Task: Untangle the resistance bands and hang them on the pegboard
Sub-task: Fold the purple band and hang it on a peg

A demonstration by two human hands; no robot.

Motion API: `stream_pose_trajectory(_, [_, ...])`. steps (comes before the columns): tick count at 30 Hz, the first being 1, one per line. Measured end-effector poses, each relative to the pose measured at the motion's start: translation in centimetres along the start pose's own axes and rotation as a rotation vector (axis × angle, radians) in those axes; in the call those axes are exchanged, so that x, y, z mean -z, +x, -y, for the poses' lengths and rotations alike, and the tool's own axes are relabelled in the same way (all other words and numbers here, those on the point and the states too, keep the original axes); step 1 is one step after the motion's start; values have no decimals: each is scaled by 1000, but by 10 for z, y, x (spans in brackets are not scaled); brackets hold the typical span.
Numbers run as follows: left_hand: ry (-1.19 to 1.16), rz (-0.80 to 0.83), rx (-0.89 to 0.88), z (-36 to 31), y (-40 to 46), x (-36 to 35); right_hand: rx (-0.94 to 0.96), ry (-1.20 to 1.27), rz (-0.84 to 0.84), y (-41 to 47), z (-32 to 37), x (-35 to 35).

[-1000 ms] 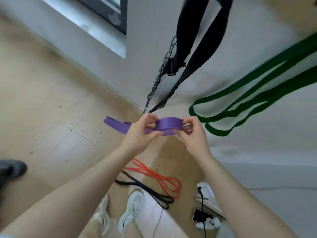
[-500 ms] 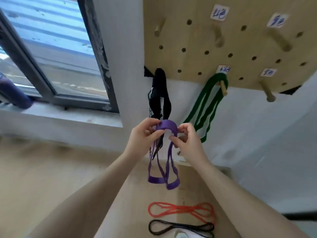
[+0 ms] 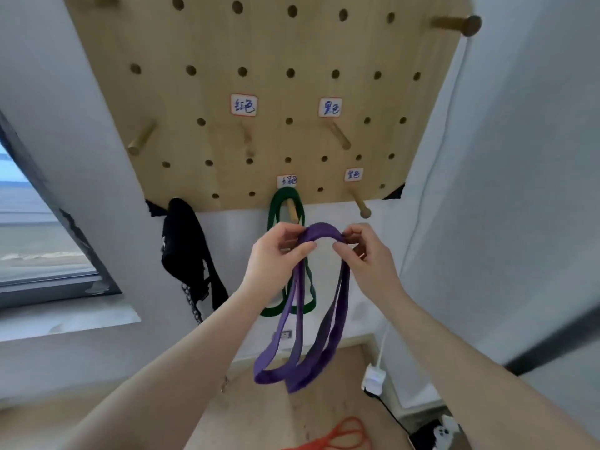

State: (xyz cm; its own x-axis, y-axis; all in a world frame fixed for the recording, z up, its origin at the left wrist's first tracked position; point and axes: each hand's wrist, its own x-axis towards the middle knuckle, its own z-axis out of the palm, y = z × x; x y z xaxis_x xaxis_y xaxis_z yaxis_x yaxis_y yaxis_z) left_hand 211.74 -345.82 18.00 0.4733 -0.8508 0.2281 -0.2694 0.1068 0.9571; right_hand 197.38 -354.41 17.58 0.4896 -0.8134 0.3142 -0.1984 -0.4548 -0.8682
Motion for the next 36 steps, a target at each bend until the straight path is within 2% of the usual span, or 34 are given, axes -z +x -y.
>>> stream_pose_trajectory(4, [26,-12,44,1,42,-47,48,-96,-59,43,-25,41])
stream_pose_trajectory(14, [173,-95,118,33,173,-110,-88,37,31,174,-93,53])
stream_pose_trajectory(17, [292,-98,157,50,193,-122,-113,-28,93,197,-122,52])
stream_pose_trajectory(20, [415,-146,86,63,194,-133,-7,-141,131,207,-142,50])
stream_pose_trajectory(25, [667,-295,226,92,185,-147,24,-153,23,201,-157,40])
stream_pose_trajectory(27, [602,-190,299,103,182,-150,-17,-89,-48,193,-155,30])
stream_pose_trajectory(29, [528,-88,274,108,178,-155,-108,-41,-116,189,-157,27])
stream_pose_trajectory(30, [492,-93,253,107,175,-156,-161,-28,-124,189,-159,29])
stream_pose_trajectory(34, [323,-99,304,100,153,-143,-291,132,82,174,-162,43])
stream_pose_trajectory(36, [298,-66,336,104,134,-129,-373,117,106,155,-161,39])
